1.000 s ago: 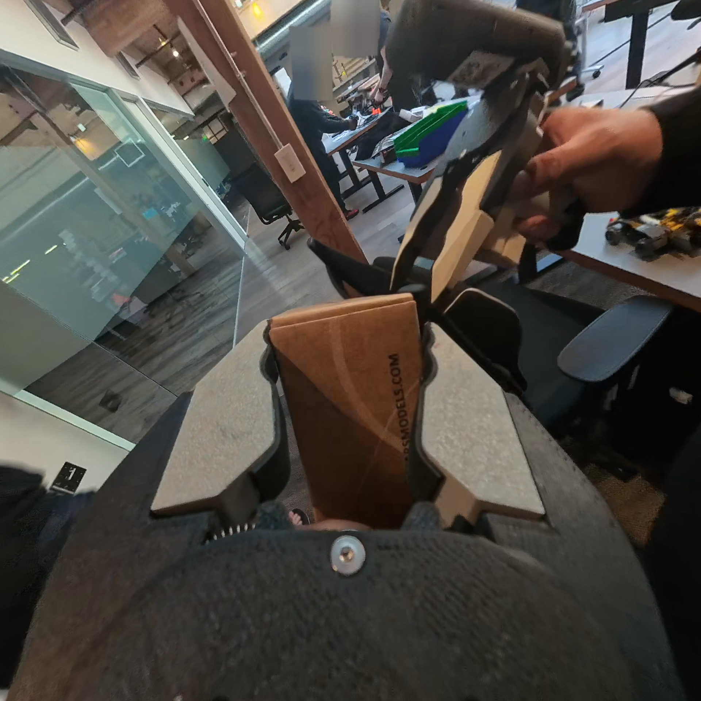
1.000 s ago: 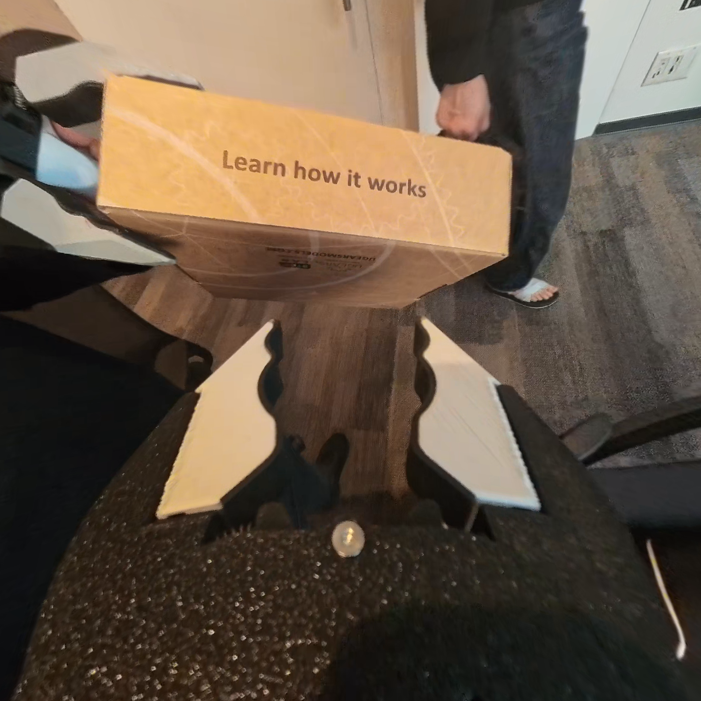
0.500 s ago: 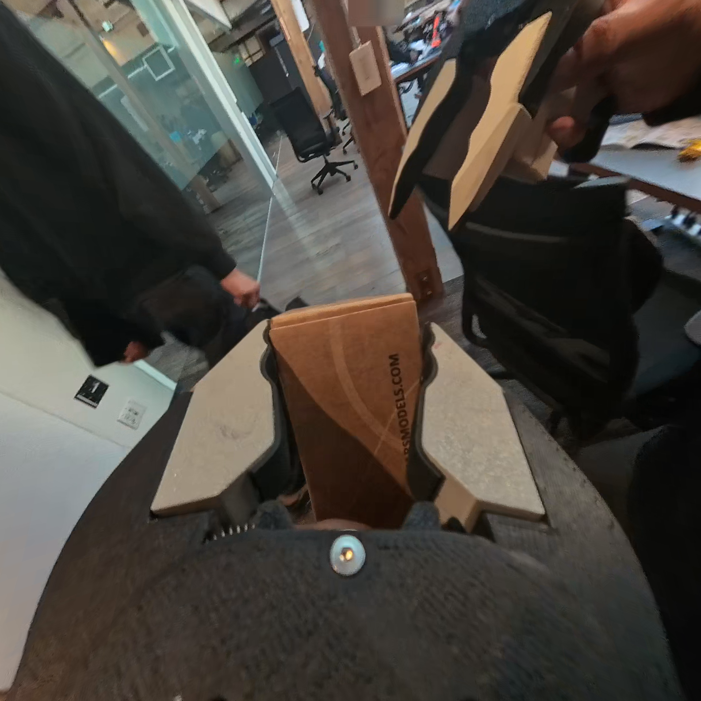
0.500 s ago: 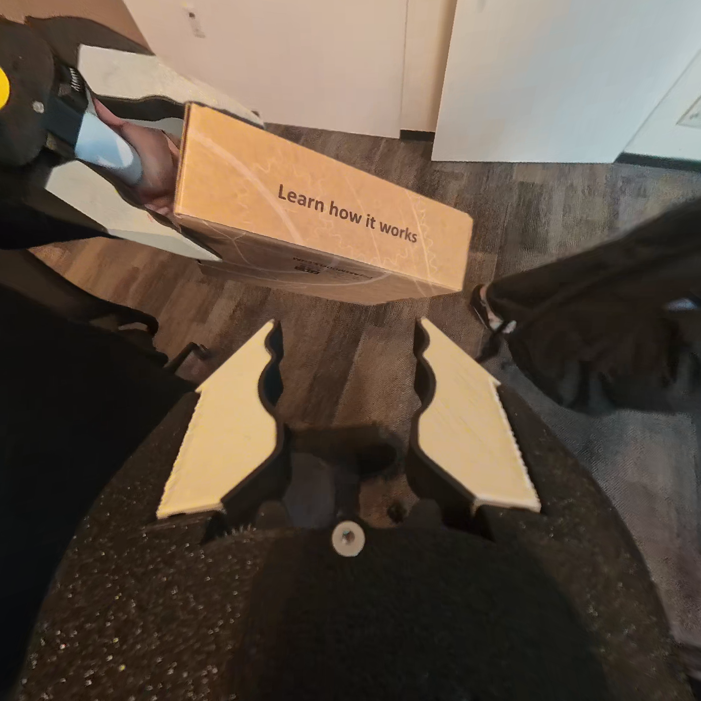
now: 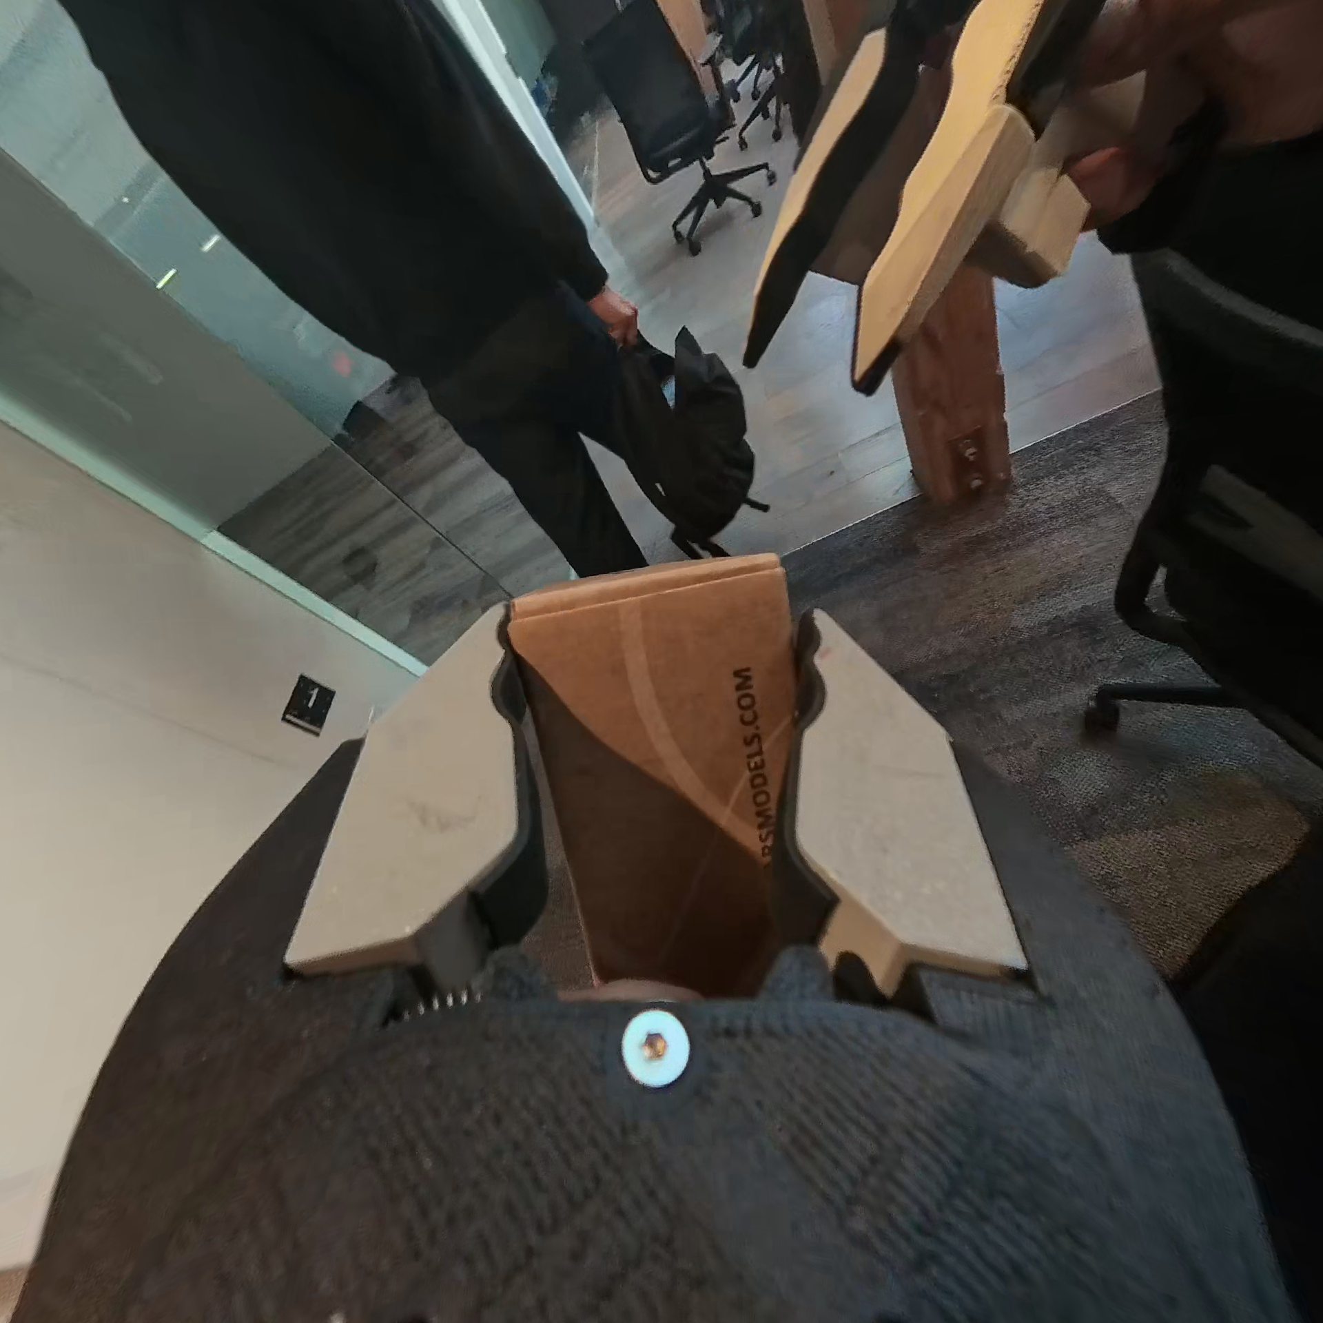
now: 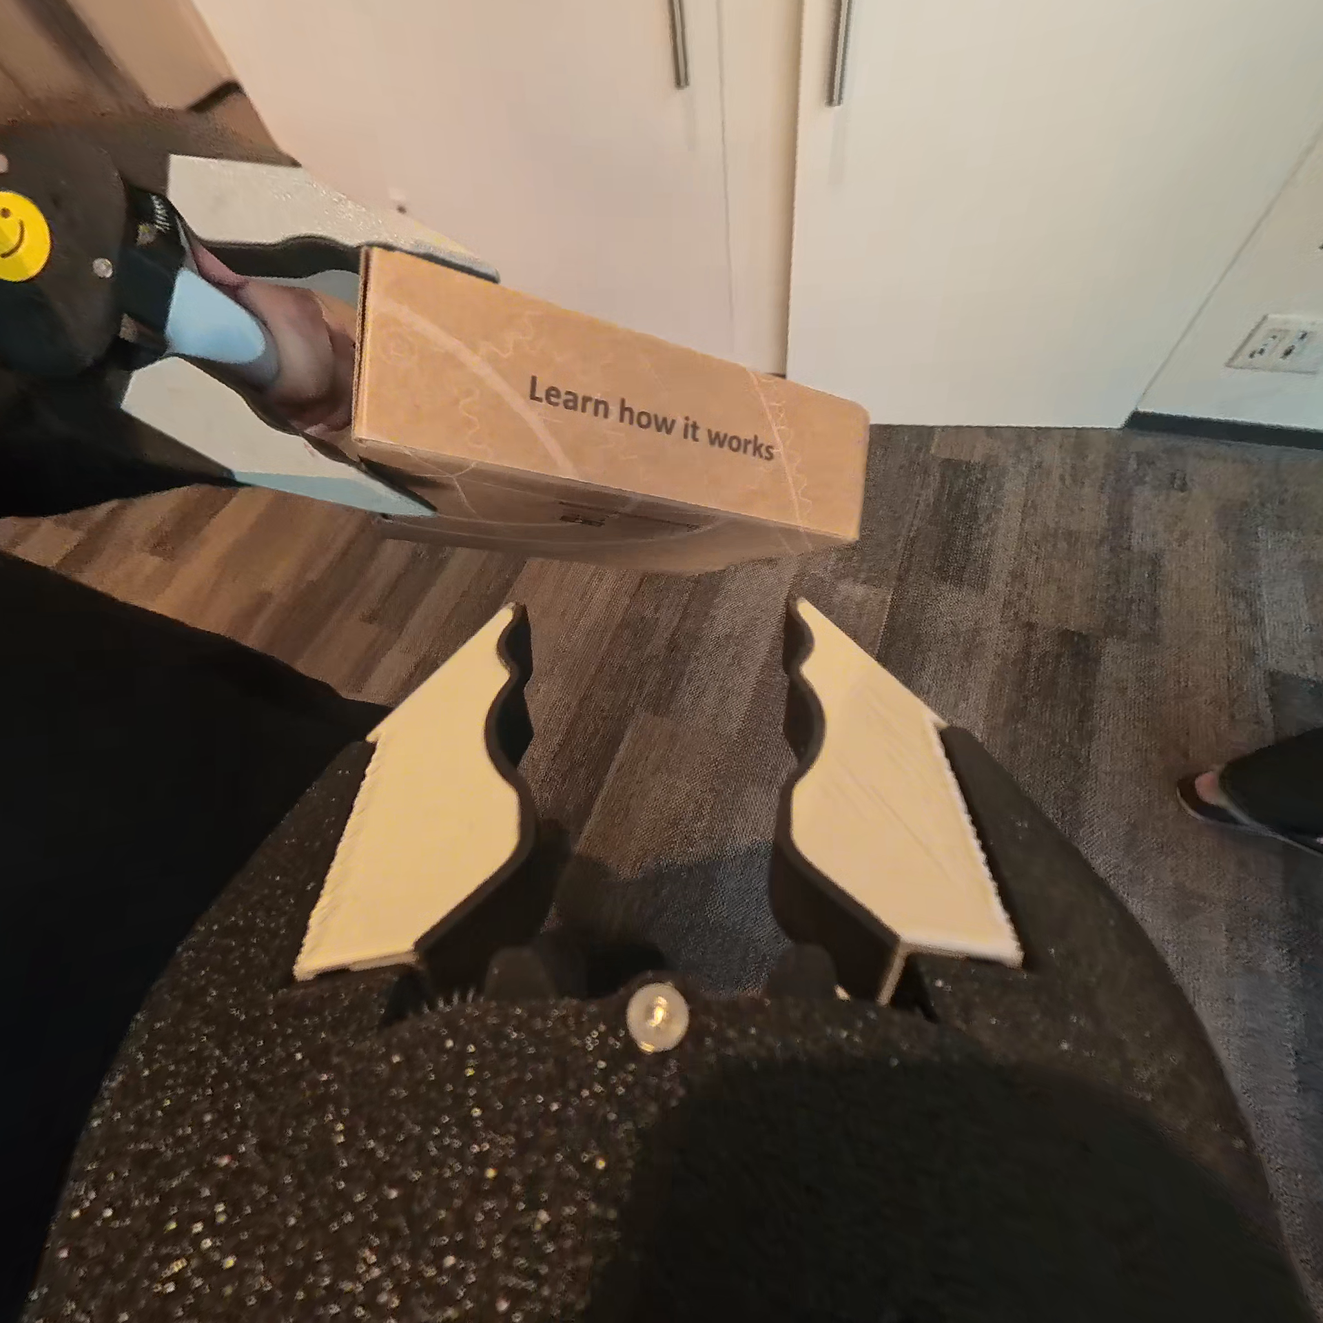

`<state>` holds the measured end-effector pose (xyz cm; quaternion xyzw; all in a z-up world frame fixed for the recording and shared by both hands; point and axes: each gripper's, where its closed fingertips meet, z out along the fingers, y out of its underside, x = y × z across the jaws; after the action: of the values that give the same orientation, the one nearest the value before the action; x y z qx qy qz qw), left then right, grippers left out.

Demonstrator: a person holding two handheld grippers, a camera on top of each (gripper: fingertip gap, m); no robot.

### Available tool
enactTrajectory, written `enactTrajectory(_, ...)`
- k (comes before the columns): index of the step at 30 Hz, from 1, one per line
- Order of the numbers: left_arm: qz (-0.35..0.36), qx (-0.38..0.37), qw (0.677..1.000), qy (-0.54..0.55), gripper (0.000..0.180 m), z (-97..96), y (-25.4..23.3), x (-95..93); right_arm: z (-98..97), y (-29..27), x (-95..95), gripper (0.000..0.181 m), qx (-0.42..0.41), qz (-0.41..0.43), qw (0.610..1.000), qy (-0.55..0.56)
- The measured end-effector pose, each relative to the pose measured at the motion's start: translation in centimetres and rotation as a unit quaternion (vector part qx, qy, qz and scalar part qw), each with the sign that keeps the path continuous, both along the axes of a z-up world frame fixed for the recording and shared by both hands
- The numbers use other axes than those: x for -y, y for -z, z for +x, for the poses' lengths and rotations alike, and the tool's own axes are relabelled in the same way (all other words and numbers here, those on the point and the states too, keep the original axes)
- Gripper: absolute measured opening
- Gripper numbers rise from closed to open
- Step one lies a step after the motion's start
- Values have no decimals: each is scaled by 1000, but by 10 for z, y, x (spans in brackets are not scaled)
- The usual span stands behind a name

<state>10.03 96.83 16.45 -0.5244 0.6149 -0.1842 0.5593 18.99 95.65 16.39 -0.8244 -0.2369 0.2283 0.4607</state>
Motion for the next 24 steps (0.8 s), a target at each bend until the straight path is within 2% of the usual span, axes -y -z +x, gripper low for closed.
enactTrajectory(9, -45, -11, 992, 120, 74, 144, 46, -81, 124, 63, -43, 70, -24, -70, 990, 124)
enactTrajectory(16, -66, 3, 965, 253, 75, 289, 72, -171, 251, 109, -102, 70, -19, -139, 955, 261)
enactTrajectory(19, -66, 4, 947, 316, 75, 349, 60, -211, 295, 112, -142, 75, -61, -160, 937, 303)
enactTrajectory(24, -23, 9, 921, 390, 75, 443, 24, -270, 363, 101, -216, 83, -108, -141, 927, 331)
